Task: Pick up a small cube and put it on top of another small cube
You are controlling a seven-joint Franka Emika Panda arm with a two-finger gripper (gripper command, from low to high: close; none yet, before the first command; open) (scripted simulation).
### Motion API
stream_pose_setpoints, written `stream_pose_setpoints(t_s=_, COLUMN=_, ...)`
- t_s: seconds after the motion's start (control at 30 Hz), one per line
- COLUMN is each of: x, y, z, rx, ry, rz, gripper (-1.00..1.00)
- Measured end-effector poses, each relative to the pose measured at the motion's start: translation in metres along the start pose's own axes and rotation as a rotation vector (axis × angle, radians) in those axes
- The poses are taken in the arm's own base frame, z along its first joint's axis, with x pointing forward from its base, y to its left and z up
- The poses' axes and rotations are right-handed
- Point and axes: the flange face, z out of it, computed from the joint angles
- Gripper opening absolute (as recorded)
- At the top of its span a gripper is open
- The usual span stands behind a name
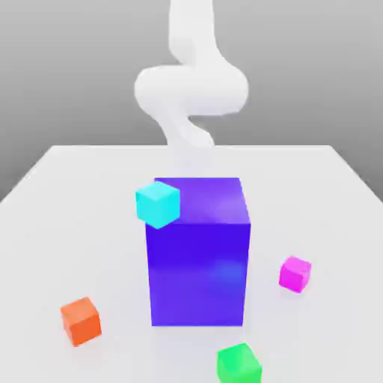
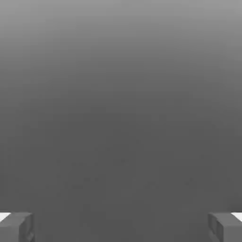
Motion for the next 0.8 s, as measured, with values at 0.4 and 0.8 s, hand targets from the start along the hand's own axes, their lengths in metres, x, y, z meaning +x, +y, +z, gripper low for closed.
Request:
stream_pose_setpoints(t_s=0.4, x=-0.239, y=0.023, z=0.233, rx=-0.149, ry=-0.426, rz=-0.474, gripper=0.00)
stream_pose_setpoints(t_s=0.8, x=-0.434, y=0.144, z=0.315, rx=-0.239, ry=-0.706, rz=-0.815, gripper=0.00)
